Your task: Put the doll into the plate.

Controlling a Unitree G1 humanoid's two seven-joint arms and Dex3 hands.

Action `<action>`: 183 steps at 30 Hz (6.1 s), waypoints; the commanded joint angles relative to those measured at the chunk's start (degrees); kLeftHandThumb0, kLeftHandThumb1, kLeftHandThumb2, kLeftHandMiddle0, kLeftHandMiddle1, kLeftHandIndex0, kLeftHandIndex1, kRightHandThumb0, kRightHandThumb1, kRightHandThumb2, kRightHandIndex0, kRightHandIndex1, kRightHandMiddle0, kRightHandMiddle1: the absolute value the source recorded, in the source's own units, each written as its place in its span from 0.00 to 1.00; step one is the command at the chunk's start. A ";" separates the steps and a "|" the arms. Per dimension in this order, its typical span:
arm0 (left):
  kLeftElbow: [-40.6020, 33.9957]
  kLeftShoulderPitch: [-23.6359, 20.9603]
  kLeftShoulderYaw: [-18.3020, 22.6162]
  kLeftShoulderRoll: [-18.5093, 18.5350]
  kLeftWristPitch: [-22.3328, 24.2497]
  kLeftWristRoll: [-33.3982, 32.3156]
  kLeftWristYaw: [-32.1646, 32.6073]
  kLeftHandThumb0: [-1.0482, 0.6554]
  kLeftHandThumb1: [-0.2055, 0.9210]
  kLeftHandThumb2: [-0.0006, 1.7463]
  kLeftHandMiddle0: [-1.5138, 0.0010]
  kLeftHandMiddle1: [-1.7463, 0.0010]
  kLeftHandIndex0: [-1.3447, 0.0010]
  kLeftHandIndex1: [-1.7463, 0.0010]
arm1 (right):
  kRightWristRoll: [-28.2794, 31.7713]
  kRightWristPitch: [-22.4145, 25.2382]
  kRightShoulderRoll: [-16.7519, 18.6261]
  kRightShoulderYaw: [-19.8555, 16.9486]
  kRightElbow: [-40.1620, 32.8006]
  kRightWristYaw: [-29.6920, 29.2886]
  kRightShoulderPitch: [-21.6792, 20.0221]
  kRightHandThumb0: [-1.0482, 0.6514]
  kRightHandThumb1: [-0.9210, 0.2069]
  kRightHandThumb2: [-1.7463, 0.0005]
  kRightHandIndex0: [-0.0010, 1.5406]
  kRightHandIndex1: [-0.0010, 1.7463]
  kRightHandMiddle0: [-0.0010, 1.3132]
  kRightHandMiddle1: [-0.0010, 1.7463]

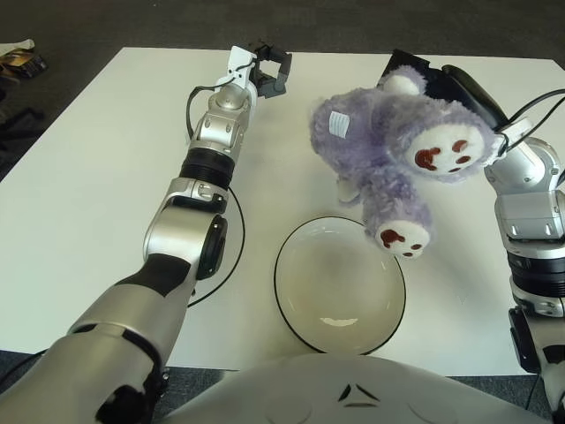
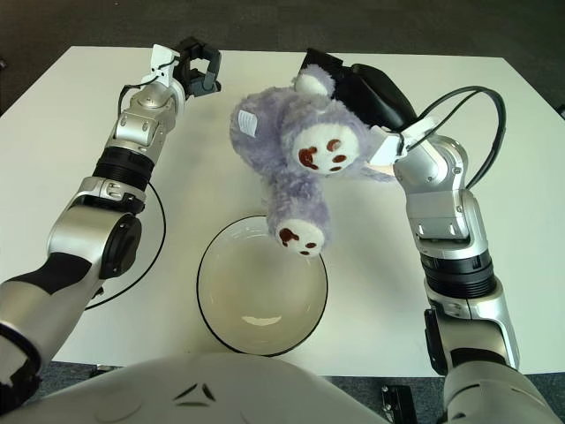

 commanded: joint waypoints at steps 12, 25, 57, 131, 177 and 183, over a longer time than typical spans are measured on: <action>1.83 -1.86 0.59 0.19 -2.15 -0.15 0.11 0.61 0.68 0.56 0.73 0.09 0.74 0.00 | 7.81 1.46 -1.18 -1.83 -3.62 5.89 4.03 0.61 0.63 0.25 0.50 0.88 0.46 0.88; 2.58 -2.24 0.20 0.20 -1.66 0.21 -0.20 0.61 0.65 0.60 0.66 0.07 0.83 0.00 | 11.71 5.87 -2.15 -0.72 -6.47 11.35 4.06 0.61 0.58 0.28 0.47 0.84 0.42 0.95; 3.58 -2.58 -0.43 0.06 -2.09 0.62 -0.26 0.61 0.63 0.61 0.66 0.08 0.78 0.00 | 9.92 5.70 -3.39 -0.50 -11.10 12.05 6.45 0.61 0.55 0.27 0.42 0.99 0.37 0.91; 25.44 -19.60 2.63 -0.56 -11.71 0.07 2.94 0.61 0.58 0.65 0.65 0.08 0.74 0.00 | 43.01 -12.46 -4.53 -1.41 16.33 34.13 -7.48 0.23 0.34 0.60 0.17 0.30 0.00 0.57; 29.14 -21.10 2.62 -0.81 -15.59 1.25 2.83 0.61 0.54 0.67 0.70 0.09 0.63 0.00 | 24.28 -7.27 -4.55 -5.03 8.07 19.37 -5.36 0.62 0.79 0.23 0.14 0.66 0.17 0.74; 29.09 -21.11 2.76 -0.86 -15.54 1.21 3.06 0.61 0.51 0.69 0.64 0.08 0.67 0.00 | 23.08 -2.91 -5.88 -4.46 6.91 19.80 -5.52 0.43 0.70 0.34 0.17 0.60 0.14 0.71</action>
